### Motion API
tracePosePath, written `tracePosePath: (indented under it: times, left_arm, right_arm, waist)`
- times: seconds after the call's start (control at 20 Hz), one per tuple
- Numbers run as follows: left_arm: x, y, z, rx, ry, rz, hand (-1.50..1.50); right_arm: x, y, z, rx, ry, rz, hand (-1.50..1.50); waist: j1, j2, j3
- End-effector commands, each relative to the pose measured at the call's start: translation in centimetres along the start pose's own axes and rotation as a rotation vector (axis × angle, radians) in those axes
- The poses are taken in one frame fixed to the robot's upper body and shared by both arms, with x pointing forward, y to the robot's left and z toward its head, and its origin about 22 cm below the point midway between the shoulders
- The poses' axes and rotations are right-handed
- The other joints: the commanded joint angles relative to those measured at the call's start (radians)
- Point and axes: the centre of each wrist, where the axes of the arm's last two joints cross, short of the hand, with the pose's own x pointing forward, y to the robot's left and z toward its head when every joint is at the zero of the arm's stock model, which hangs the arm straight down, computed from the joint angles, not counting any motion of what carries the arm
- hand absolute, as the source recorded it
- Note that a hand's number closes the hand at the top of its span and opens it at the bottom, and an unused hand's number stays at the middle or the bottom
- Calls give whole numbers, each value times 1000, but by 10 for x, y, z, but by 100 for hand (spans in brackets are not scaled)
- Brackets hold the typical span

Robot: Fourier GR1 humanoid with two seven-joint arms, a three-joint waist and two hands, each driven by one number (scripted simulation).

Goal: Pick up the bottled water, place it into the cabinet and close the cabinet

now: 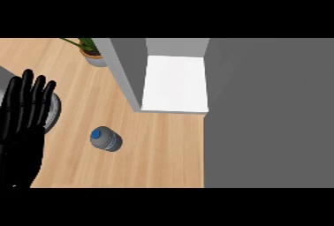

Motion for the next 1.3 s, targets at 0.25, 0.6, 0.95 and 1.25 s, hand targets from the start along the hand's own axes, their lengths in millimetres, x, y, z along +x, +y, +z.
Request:
tracePosePath:
  times: [0.25, 0.6, 0.95, 1.25]
  left_arm:
    - [24, 0, 13, 149, -58, -131, -150]
    - [21, -30, 40, 200, 253, 24, -150]
    - [49, -47, 62, 226, 305, 28, -150]
    - [28, -63, 74, 228, 335, -34, -150]
  right_arm:
    - [18, -17, 31, -76, -27, 28, -150]
    - [50, 2, 70, 3, 247, -110, -150]
    - [80, 19, 86, -23, 243, -122, -150]
    - [85, 3, 99, -1, 272, -121, -150]
  waist:
    - [-28, -34, 33]
    - [-32, -35, 32]
    - [-29, -36, 32]
    - [-30, -35, 32]
